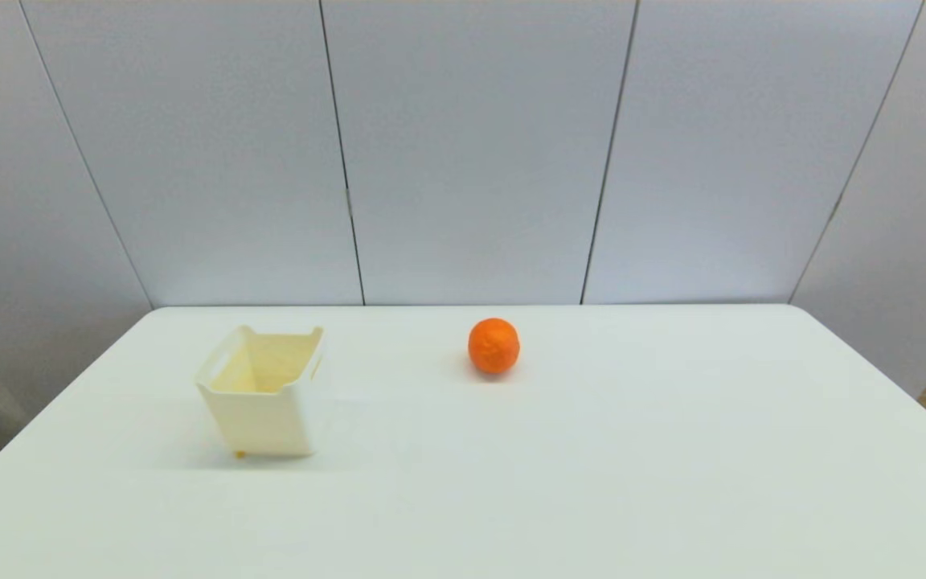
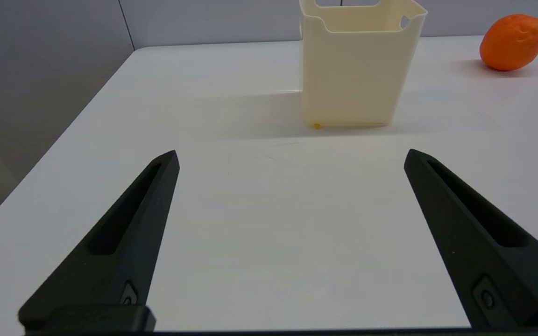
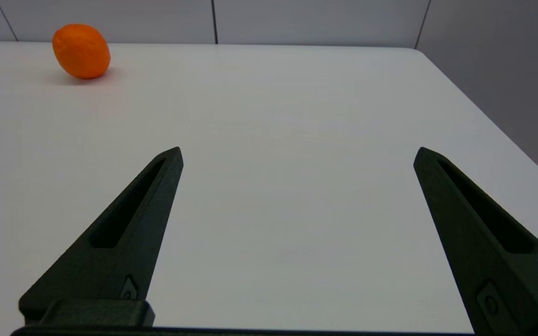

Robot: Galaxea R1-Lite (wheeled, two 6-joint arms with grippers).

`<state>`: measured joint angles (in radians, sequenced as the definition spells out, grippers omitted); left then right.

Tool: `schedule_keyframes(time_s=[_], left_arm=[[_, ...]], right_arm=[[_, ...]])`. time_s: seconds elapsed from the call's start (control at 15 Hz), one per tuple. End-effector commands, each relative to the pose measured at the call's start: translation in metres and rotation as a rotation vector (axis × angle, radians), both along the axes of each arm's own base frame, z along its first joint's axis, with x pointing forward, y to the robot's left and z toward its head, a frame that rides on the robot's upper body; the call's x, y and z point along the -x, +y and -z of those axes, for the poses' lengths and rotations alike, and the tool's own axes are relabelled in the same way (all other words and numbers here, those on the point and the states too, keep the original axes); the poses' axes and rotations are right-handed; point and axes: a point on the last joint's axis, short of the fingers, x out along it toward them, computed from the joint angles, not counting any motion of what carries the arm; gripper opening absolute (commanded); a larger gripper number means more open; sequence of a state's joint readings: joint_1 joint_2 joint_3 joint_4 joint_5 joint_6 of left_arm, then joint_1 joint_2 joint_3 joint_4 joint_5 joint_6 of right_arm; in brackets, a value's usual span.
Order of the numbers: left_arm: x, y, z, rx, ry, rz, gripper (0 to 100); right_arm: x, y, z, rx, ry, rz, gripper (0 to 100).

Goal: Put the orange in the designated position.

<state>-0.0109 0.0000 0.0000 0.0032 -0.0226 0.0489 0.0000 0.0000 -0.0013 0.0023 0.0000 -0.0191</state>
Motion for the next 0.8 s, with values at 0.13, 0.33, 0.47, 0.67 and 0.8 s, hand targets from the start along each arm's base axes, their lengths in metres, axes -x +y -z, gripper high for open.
schedule_keyframes(time_s=[0.13, 0.33, 0.47, 0.67, 0.8], left_arm=[[-0.0001, 0.0, 0.0004, 0.0, 0.001, 0.0, 100], [-0.0001, 0.0, 0.0004, 0.0, 0.001, 0.0, 100], [-0.0001, 0.0, 0.0004, 0.0, 0.001, 0.0, 100], [-0.0001, 0.0, 0.0004, 0.0, 0.001, 0.0, 100], [-0.0001, 0.0, 0.0004, 0.0, 0.001, 0.0, 100]], right_arm=[[-0.0001, 0.0, -0.0002, 0.001, 0.0, 0.0, 100], [-0.0001, 0.0, -0.0002, 0.001, 0.0, 0.0, 100], [-0.0001, 0.0, -0.0002, 0.001, 0.0, 0.0, 100], [-0.0001, 0.0, -0.0002, 0.001, 0.0, 0.0, 100], [-0.0001, 0.0, -0.0002, 0.001, 0.0, 0.0, 100]])
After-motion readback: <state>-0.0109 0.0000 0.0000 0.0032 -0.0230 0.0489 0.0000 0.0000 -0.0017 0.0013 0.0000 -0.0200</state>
